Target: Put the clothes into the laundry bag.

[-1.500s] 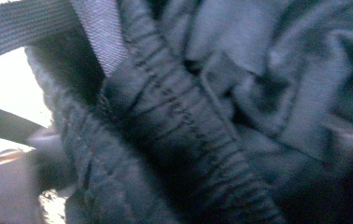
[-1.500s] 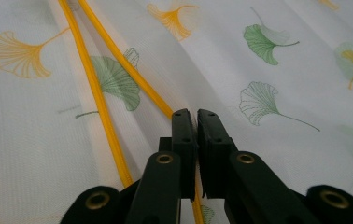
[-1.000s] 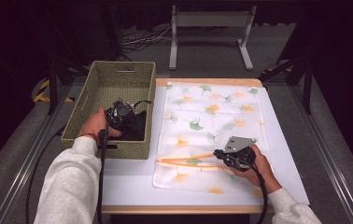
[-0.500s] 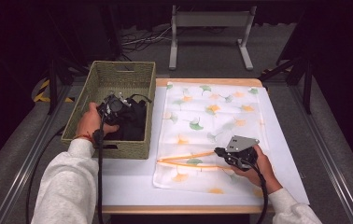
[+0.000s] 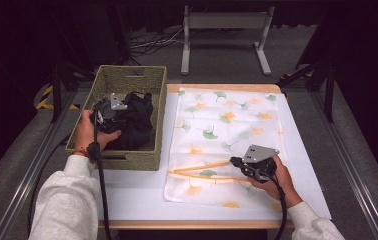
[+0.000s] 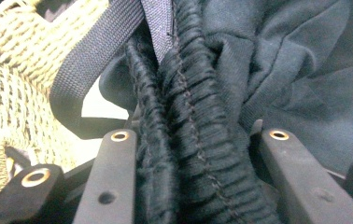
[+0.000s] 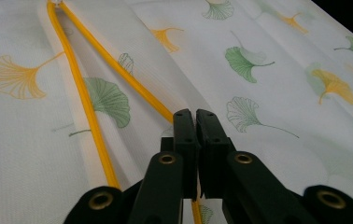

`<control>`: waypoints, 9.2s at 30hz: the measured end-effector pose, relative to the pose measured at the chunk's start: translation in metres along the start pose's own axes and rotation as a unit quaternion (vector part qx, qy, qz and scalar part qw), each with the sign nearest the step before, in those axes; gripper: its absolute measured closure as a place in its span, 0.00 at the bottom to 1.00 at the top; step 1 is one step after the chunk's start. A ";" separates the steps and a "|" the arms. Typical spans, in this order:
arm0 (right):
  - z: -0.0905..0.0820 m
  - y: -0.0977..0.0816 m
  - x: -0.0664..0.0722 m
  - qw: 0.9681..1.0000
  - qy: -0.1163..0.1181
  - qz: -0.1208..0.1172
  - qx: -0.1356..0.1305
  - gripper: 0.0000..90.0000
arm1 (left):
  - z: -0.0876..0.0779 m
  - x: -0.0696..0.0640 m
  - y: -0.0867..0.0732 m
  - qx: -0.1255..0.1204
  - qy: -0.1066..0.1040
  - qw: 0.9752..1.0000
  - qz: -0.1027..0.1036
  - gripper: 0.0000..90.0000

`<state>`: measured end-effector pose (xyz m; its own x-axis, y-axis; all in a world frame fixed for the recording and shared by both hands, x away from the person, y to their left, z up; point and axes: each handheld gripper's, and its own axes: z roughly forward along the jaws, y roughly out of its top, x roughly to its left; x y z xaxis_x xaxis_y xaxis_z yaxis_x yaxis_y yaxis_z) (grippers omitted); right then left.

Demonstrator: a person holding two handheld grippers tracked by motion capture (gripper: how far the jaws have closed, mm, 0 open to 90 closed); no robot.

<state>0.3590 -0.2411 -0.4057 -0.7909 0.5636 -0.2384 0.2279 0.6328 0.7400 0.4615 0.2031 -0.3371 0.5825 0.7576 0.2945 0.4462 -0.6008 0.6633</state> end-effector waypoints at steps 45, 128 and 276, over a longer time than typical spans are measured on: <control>-0.002 -0.001 -0.001 1.000 -0.003 0.004 -0.005 0.97 | -0.090 -0.049 -0.002 -0.237 -0.035 0.971 -0.013 0.71; -0.017 0.025 -0.006 0.998 -0.022 0.021 -0.054 0.98 | -0.012 -0.229 -0.005 -0.119 -0.272 0.938 0.180 0.71; -0.037 0.043 0.002 0.997 -0.028 -0.008 -0.069 0.98 | 0.040 -0.255 0.030 -0.079 -0.225 0.963 0.125 0.91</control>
<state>0.3461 -0.2325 -0.3513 -0.7597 0.5854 -0.2830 0.1321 0.5651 0.8144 0.3539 -0.0181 -0.4196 0.9100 0.3852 0.1535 0.1653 -0.6764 0.7177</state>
